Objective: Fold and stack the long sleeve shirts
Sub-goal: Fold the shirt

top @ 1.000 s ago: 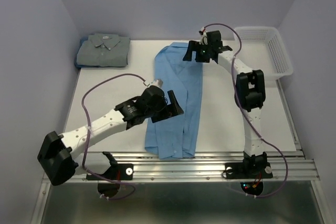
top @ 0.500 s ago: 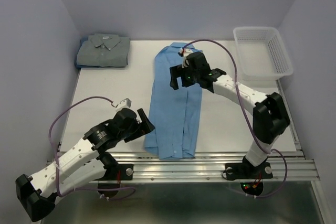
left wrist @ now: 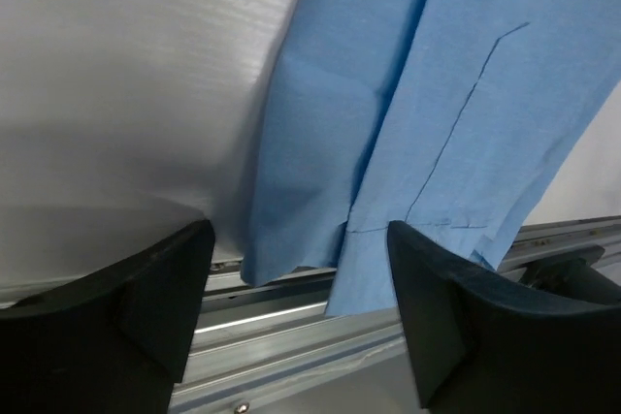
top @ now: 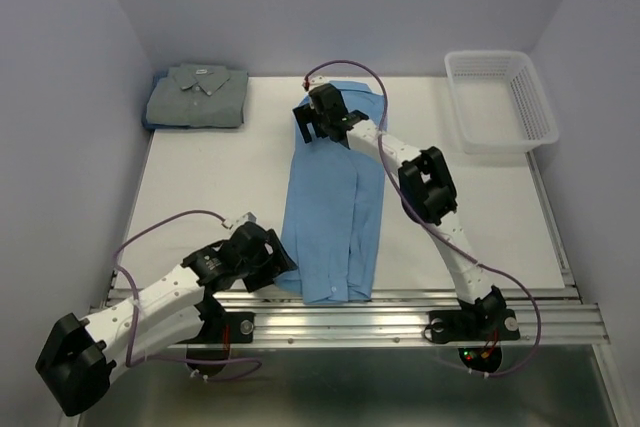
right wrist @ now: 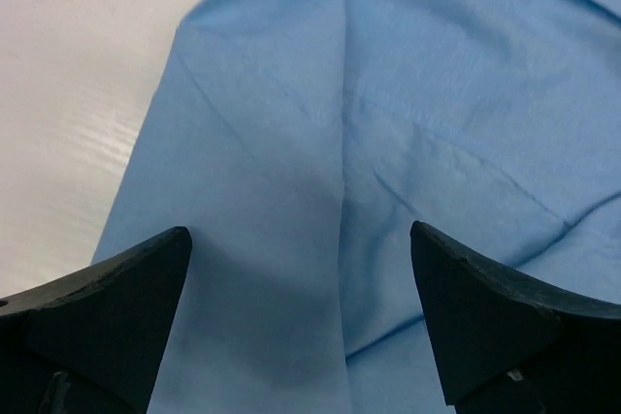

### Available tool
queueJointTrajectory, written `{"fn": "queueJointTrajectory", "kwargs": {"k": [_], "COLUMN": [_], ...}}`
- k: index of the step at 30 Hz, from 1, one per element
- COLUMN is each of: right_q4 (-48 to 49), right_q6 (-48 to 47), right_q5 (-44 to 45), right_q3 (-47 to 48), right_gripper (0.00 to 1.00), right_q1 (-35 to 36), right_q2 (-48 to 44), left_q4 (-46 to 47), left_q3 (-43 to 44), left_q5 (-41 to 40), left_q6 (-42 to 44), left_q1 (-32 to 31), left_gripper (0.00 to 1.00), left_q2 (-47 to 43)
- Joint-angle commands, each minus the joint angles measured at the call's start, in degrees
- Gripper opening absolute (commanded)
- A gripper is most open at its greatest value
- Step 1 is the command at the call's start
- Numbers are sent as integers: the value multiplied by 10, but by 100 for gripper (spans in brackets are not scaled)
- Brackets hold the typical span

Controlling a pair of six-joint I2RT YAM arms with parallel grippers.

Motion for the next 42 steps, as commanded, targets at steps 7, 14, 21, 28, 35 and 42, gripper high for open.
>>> {"fn": "queueJointTrajectory", "kwargs": {"k": [7,14,21,28,35,42], "right_q4": [92,122,153,175,230,238], "right_q6": [-10,52,50,88,177,149], "right_q5": [7,-60,-87,-51,-73,-146], "right_q3": [141,146,152,155,146,152], "right_gripper": [100,91,39,20,19,24], "right_q1": [-6,-34,-34,-50,-95,-108], "right_q2": [89,115,135,144,132,146], "left_q4": [52,57,54,55,43,48], "left_q3": [4,44,75,68,57,65], "left_q5": [-30,-25,-9,24,35,42], "left_q6": [-14,34,71,78,70,73], "left_q1": [18,21,21,21,21,22], "left_gripper": [58,39,0,0,0,0], "left_q2": [47,159,232,230,221,240]}}
